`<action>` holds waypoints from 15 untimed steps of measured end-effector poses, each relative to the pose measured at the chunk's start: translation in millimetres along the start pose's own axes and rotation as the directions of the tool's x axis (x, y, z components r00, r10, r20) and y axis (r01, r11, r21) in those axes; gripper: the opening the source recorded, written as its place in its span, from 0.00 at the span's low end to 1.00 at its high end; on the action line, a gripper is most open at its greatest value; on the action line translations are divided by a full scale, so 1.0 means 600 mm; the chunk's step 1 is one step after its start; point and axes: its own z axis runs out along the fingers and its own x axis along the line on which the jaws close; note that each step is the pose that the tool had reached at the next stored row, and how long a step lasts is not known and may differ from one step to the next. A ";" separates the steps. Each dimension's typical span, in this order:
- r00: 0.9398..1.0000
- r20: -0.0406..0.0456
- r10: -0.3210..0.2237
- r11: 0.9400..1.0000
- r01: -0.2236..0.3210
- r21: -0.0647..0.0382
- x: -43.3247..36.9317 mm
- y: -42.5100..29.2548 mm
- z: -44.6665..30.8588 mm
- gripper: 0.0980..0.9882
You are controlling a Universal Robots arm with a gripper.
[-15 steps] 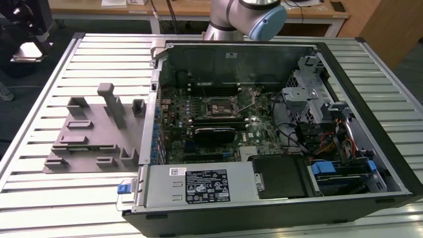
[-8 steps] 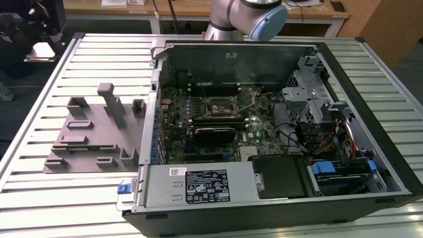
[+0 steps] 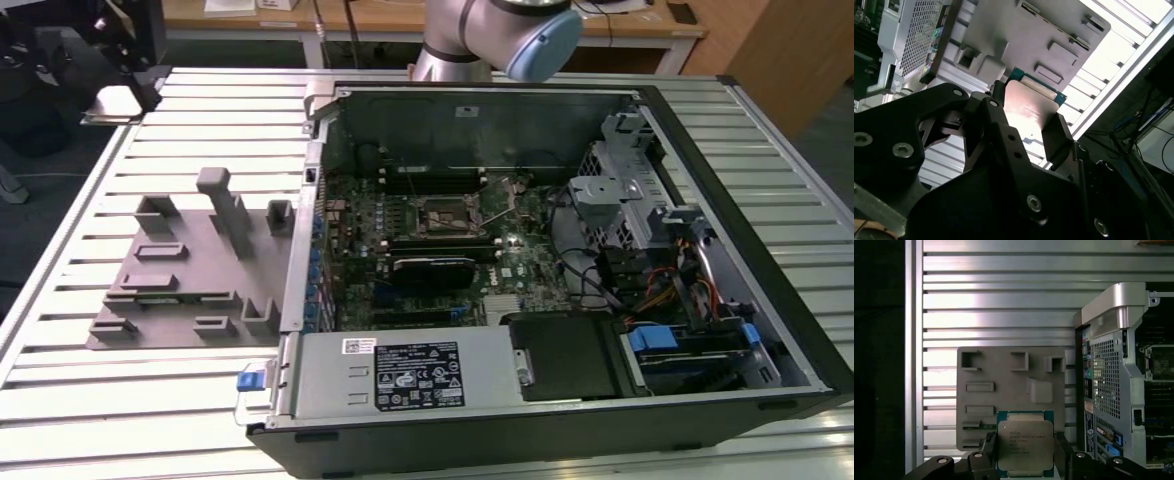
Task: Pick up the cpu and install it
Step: 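Pick up the cpu and move it towards the insertion slot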
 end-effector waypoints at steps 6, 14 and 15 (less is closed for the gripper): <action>1.000 0.000 0.000 1.000 0.000 0.000 -0.031 0.001 0.001 0.50; 1.000 0.000 0.000 1.000 0.000 0.000 -0.073 0.002 0.002 0.50; 1.000 0.000 0.000 1.000 0.000 0.000 -0.078 0.002 0.002 0.50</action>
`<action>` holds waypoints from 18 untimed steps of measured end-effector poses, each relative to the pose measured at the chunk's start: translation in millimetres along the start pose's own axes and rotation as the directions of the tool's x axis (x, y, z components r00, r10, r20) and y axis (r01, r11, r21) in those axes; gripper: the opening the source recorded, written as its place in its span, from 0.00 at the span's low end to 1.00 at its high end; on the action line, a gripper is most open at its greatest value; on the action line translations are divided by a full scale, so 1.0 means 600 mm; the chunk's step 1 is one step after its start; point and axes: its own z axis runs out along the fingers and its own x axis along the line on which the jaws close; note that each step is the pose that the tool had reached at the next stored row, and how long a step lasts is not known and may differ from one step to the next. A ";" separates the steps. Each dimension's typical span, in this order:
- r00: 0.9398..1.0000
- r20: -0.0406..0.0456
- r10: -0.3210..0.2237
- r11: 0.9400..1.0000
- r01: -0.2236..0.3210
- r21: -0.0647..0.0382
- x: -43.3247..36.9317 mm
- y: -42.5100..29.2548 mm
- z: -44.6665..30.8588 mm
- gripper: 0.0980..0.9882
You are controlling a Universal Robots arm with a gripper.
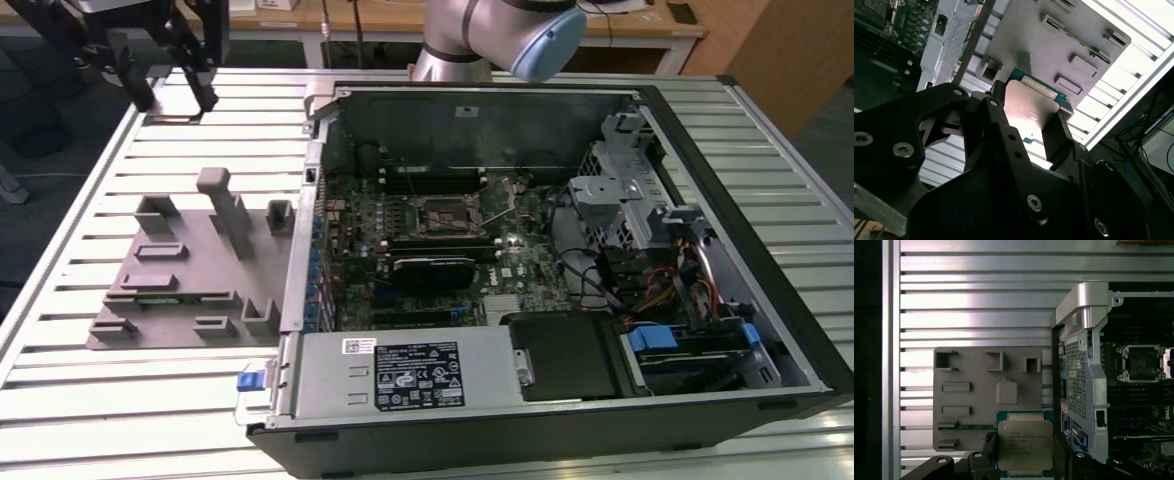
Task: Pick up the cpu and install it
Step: 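Pick up the cpu and move it towards the insertion slot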
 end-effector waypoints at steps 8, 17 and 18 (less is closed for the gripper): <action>1.000 0.000 0.000 1.000 0.000 0.000 -0.039 0.001 0.001 0.50; 1.000 0.000 0.000 1.000 0.000 0.000 -0.081 0.002 0.004 0.50; 1.000 0.000 0.000 1.000 0.000 0.000 -0.085 0.003 0.005 0.50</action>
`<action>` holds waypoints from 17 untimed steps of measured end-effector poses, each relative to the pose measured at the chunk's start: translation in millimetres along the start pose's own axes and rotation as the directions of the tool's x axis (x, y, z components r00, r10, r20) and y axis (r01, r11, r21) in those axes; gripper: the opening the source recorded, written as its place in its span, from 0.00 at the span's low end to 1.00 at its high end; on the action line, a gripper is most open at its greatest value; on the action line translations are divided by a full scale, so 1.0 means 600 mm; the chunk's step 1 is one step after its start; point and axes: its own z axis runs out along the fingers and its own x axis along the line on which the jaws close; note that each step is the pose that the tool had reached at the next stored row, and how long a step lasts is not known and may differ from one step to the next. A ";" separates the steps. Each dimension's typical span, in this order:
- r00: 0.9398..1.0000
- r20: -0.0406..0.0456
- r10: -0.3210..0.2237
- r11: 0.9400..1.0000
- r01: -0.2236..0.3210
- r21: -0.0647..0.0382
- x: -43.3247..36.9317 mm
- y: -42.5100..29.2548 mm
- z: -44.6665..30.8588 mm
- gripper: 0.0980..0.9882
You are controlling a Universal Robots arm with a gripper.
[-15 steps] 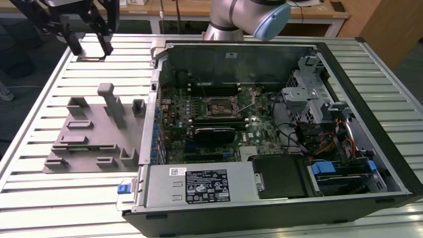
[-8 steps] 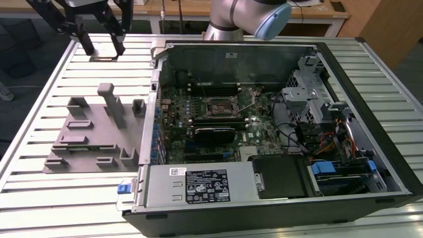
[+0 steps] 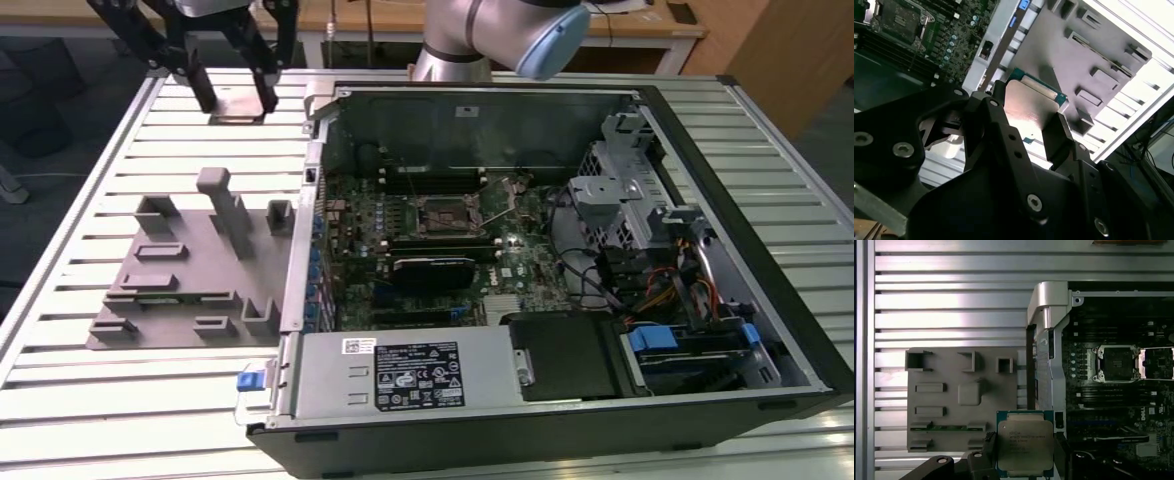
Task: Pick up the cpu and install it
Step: 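Pick up the cpu and move it towards the insertion slot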
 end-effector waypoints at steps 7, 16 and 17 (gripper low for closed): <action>1.000 0.000 0.000 1.000 0.000 0.000 -0.033 0.001 0.005 0.50; 1.000 0.000 0.000 1.000 0.000 0.000 -0.079 0.002 0.011 0.50; 1.000 0.000 0.000 1.000 0.000 0.000 -0.084 0.002 0.011 0.50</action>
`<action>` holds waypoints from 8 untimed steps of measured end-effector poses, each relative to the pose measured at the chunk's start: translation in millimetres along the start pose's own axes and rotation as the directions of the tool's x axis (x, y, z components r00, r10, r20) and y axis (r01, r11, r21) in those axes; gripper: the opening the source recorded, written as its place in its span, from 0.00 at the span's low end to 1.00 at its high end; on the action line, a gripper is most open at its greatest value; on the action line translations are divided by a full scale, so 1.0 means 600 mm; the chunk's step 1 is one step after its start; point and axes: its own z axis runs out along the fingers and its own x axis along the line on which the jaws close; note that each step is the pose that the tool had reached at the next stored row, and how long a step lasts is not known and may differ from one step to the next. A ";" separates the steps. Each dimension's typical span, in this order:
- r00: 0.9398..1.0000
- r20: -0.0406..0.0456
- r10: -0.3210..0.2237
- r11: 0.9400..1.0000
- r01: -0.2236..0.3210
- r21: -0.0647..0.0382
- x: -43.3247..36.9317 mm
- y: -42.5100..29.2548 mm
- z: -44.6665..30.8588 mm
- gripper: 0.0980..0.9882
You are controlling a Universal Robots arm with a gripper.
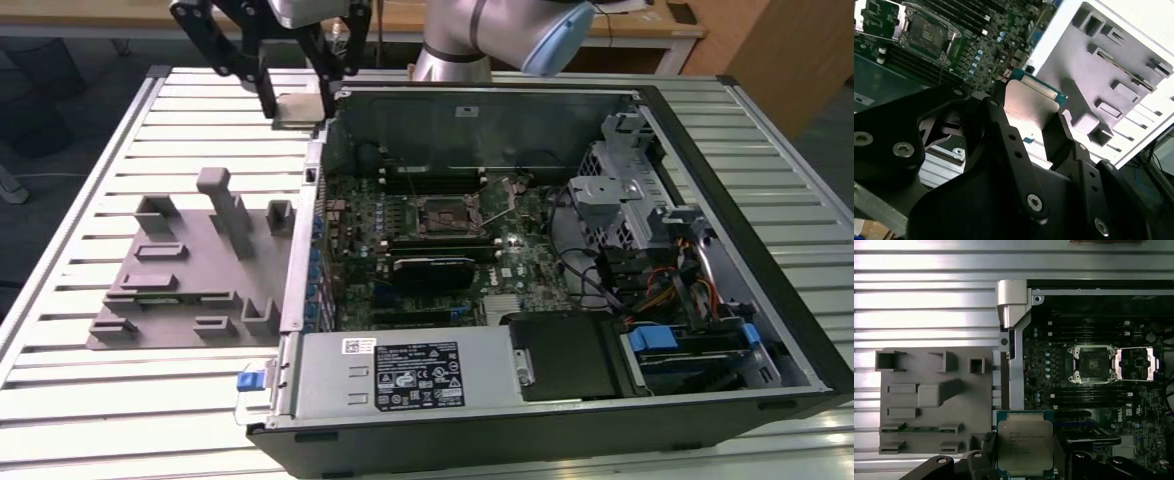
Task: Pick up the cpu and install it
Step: 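Pick up the cpu and move it towards the insertion slot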
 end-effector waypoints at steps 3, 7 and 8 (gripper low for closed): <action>1.000 0.000 0.000 1.000 0.000 0.000 -0.016 0.000 0.002 0.50; 1.000 0.000 0.000 1.000 0.000 0.000 -0.037 0.001 0.003 0.50; 1.000 0.000 0.000 1.000 0.000 0.000 -0.043 0.001 0.004 0.50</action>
